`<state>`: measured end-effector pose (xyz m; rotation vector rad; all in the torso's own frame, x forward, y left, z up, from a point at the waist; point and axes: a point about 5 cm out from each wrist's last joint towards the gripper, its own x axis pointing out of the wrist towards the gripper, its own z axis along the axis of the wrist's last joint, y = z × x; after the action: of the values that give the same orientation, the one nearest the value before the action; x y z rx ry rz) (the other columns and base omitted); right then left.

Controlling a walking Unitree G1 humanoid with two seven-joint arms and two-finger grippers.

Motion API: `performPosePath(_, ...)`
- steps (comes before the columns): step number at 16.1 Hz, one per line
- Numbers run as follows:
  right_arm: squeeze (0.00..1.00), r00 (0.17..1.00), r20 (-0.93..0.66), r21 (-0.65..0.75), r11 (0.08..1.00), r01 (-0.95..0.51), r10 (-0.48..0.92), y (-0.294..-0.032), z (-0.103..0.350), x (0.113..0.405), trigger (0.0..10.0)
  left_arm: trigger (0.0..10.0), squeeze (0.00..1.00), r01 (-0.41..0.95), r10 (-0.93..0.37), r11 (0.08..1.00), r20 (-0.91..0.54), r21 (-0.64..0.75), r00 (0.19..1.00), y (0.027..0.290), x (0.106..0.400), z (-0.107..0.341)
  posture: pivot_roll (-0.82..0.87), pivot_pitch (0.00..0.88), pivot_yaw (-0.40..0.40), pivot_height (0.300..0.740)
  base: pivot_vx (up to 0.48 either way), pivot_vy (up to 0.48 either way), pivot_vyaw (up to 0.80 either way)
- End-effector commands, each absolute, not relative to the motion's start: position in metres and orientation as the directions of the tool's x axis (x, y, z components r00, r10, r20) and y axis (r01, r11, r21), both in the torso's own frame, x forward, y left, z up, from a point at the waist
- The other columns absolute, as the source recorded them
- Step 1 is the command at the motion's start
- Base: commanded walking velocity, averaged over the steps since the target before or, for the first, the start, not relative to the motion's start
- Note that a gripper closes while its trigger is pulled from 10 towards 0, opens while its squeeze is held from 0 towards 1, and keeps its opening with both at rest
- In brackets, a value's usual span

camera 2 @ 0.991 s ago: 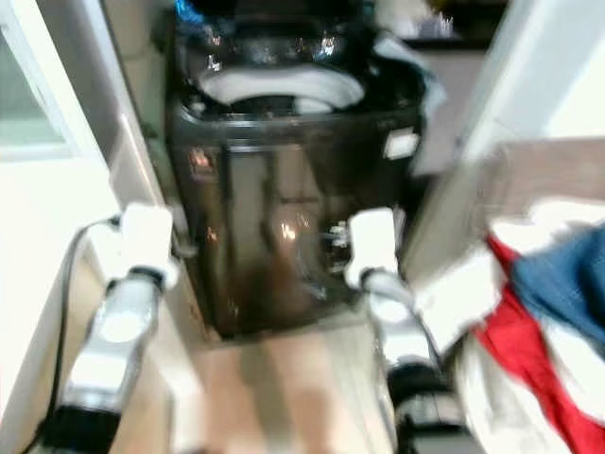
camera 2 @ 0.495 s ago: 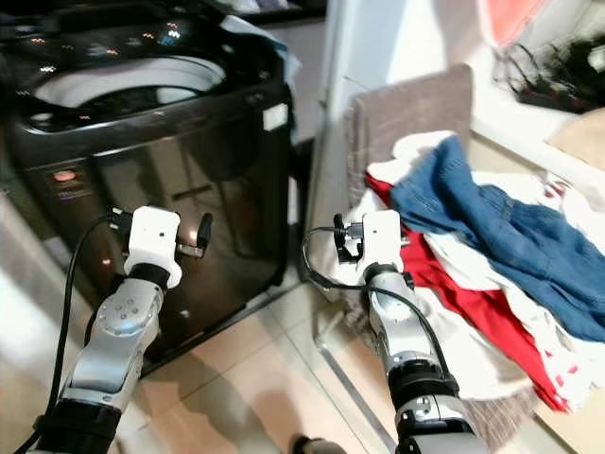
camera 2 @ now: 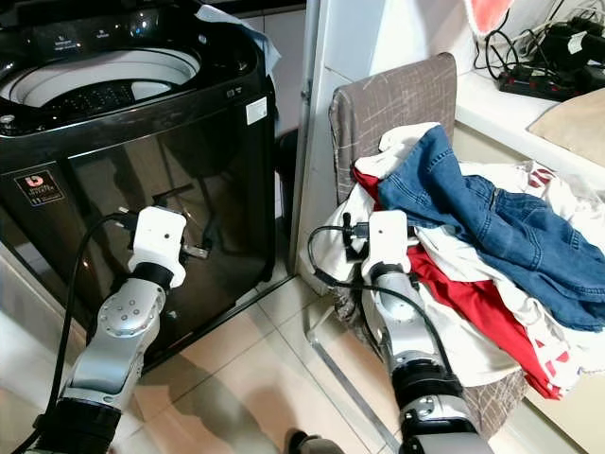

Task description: Clothes washing

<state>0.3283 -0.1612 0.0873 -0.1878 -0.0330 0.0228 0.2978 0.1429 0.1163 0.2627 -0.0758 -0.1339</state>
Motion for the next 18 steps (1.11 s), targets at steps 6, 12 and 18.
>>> performPosePath(6, 0.00, 0.937, 0.303, -0.243, 0.937, 0.251, -0.172, -0.195, 0.158, 0.351, 10.0, 10.0, 0.00, 0.202, -0.227, 0.947, 0.073, 0.251, 0.971, 0.130, 0.300, 0.120, -0.06, 0.000, -0.007, 0.740, 0.000, -0.472, -0.56)
performPosePath(12, 0.00, 0.956, 0.017, 0.068, 0.954, 0.291, -0.293, -0.199, 0.126, 0.345, 10.0, 10.0, 0.00, 0.194, -0.215, 0.956, 0.074, 0.222, 0.974, 0.133, 0.299, 0.120, -0.06, 0.000, -0.006, 0.740, 0.000, 0.000, -0.14)
performPosePath(18, 0.00, 0.915, -0.282, 0.330, 0.866, 0.376, -0.289, -0.210, 0.105, 0.363, 10.0, 10.0, 0.00, 0.198, -0.223, 0.946, 0.068, 0.258, 0.973, 0.143, 0.298, 0.125, -0.04, 0.000, 0.032, 0.740, 0.000, 0.000, 0.00)
